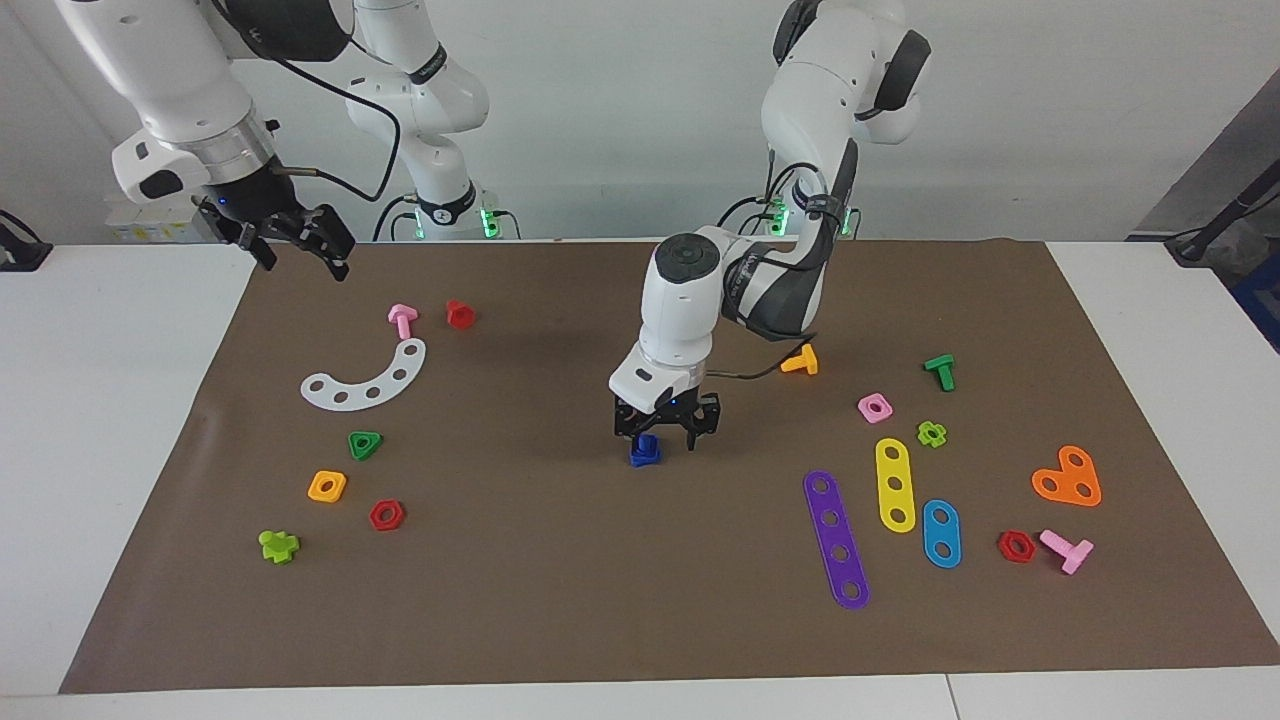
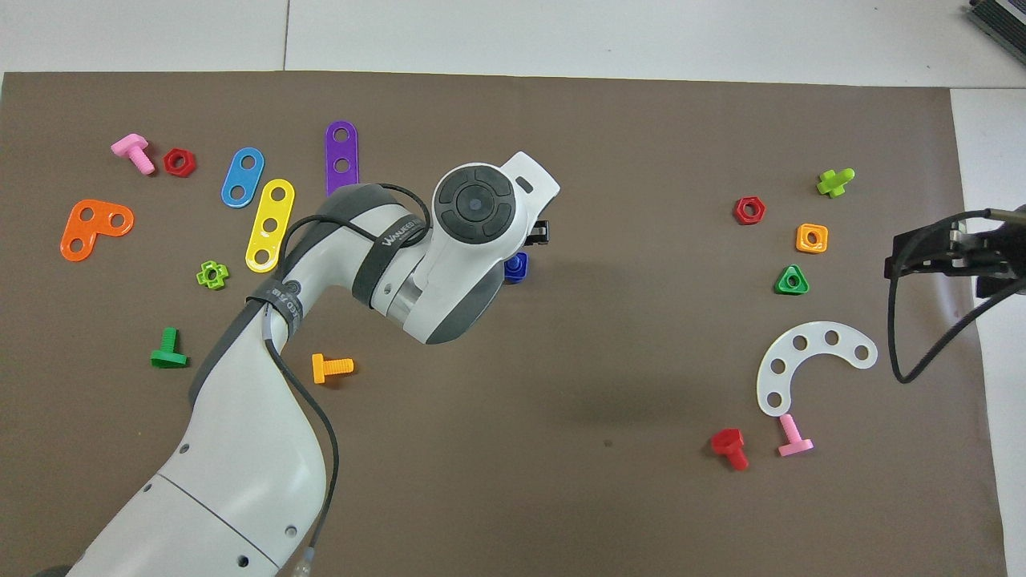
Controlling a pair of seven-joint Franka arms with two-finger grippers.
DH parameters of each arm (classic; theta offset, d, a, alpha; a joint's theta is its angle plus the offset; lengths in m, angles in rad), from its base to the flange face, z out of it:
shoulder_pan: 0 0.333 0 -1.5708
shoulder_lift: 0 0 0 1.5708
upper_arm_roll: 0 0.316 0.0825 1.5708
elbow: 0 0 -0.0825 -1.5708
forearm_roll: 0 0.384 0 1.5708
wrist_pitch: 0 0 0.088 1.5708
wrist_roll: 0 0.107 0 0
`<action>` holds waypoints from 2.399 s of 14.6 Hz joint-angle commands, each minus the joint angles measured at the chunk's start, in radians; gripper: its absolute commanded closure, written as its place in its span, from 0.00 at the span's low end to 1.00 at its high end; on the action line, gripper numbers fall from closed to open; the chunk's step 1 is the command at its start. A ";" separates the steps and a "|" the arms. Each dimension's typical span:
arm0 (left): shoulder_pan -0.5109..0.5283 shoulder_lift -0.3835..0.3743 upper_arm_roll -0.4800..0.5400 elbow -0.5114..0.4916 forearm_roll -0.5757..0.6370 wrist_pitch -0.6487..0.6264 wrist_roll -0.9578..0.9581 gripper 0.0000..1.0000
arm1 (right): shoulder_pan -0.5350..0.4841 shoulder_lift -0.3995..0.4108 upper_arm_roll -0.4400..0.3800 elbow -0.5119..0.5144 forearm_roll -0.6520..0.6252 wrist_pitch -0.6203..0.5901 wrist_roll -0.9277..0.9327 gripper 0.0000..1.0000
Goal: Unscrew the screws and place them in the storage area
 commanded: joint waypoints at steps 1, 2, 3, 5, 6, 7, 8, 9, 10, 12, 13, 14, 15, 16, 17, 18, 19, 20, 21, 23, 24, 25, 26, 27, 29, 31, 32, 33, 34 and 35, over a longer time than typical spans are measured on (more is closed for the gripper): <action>-0.003 -0.013 -0.002 -0.035 0.031 0.042 0.002 0.12 | -0.002 -0.026 -0.001 -0.029 0.003 0.004 -0.027 0.00; -0.006 -0.002 -0.002 -0.037 0.033 0.049 0.003 0.12 | -0.002 -0.026 -0.001 -0.029 0.003 0.004 -0.027 0.00; -0.009 0.013 -0.002 -0.035 0.034 0.054 0.002 0.12 | -0.002 -0.026 -0.001 -0.029 0.003 0.004 -0.027 0.00; -0.009 0.017 -0.002 -0.032 0.034 0.053 0.002 0.13 | -0.002 -0.026 -0.001 -0.029 0.003 0.004 -0.027 0.00; -0.011 0.018 -0.002 -0.032 0.034 0.054 0.002 0.13 | -0.002 -0.026 -0.001 -0.029 0.003 0.004 -0.027 0.00; -0.011 0.029 -0.002 -0.032 0.038 0.054 0.002 0.14 | -0.002 -0.026 -0.001 -0.029 0.003 0.004 -0.027 0.00; -0.011 0.036 -0.002 -0.031 0.041 0.057 0.002 0.15 | -0.002 -0.026 -0.001 -0.029 0.003 0.004 -0.027 0.00; -0.011 0.040 -0.002 -0.031 0.053 0.059 0.002 0.15 | -0.002 -0.026 -0.001 -0.029 0.003 0.004 -0.027 0.00; -0.011 0.040 -0.002 -0.031 0.054 0.060 0.002 0.16 | -0.002 -0.026 -0.001 -0.029 0.003 0.004 -0.027 0.00; -0.014 0.040 -0.002 -0.031 0.054 0.060 0.002 0.17 | -0.002 -0.026 -0.001 -0.029 0.003 0.004 -0.027 0.00; -0.016 0.041 -0.002 -0.032 0.053 0.062 0.003 0.18 | -0.002 -0.026 -0.001 -0.029 0.003 0.004 -0.027 0.00; -0.022 0.040 -0.004 -0.031 0.053 0.062 0.003 0.18 | -0.002 -0.026 -0.001 -0.029 0.003 0.004 -0.027 0.00; -0.025 0.041 -0.004 -0.029 0.053 0.062 0.003 0.19 | -0.002 -0.026 -0.001 -0.029 0.003 0.004 -0.027 0.00; -0.026 0.041 -0.004 -0.031 0.053 0.062 0.003 0.19 | -0.002 -0.026 -0.001 -0.029 0.003 0.004 -0.027 0.00; -0.028 0.041 -0.004 -0.031 0.053 0.060 0.003 0.20 | -0.002 -0.026 -0.001 -0.029 0.003 0.004 -0.027 0.00; -0.029 0.041 -0.004 -0.034 0.053 0.059 0.003 0.21 | -0.002 -0.026 -0.001 -0.029 0.003 0.004 -0.027 0.00; -0.029 0.041 -0.004 -0.035 0.053 0.059 0.005 0.22 | -0.002 -0.026 -0.001 -0.029 0.003 0.004 -0.027 0.00; -0.031 0.041 -0.004 -0.038 0.053 0.059 0.005 0.27 | -0.002 -0.026 -0.001 -0.029 0.003 0.004 -0.027 0.00; -0.037 0.041 -0.004 -0.040 0.053 0.059 0.012 0.28 | -0.002 -0.026 -0.001 -0.029 0.003 0.004 -0.027 0.00; -0.042 0.041 -0.004 -0.040 0.053 0.059 0.023 0.28 | -0.002 -0.026 -0.001 -0.029 0.003 0.004 -0.027 0.00; -0.042 0.041 -0.004 -0.041 0.051 0.057 0.028 0.29 | -0.002 -0.026 -0.001 -0.029 0.003 0.004 -0.027 0.00; -0.040 0.041 -0.004 -0.045 0.051 0.059 0.037 0.29 | -0.002 -0.026 -0.001 -0.029 0.003 0.004 -0.027 0.00; -0.040 0.041 -0.004 -0.046 0.051 0.059 0.040 0.29 | -0.002 -0.026 -0.001 -0.029 0.003 0.004 -0.027 0.00; -0.040 0.041 -0.004 -0.049 0.053 0.059 0.042 0.29 | -0.002 -0.026 -0.001 -0.029 0.003 0.004 -0.027 0.00; -0.040 0.041 -0.004 -0.057 0.053 0.060 0.060 0.30 | -0.002 -0.026 -0.001 -0.029 0.003 0.004 -0.027 0.00; -0.039 0.041 -0.005 -0.057 0.051 0.062 0.072 0.31 | -0.002 -0.026 -0.001 -0.029 0.003 0.004 -0.027 0.00; -0.039 0.041 -0.005 -0.055 0.051 0.062 0.074 0.31 | -0.002 -0.026 -0.001 -0.029 0.003 0.004 -0.027 0.00; -0.039 0.041 -0.005 -0.054 0.051 0.063 0.074 0.31 | -0.002 -0.026 -0.001 -0.029 0.003 0.004 -0.027 0.00; -0.039 0.041 -0.005 -0.054 0.051 0.063 0.074 0.34 | -0.002 -0.026 -0.001 -0.029 0.003 0.004 -0.027 0.00; -0.039 0.040 -0.005 -0.054 0.051 0.065 0.074 0.35 | -0.002 -0.026 -0.001 -0.029 0.003 0.004 -0.027 0.00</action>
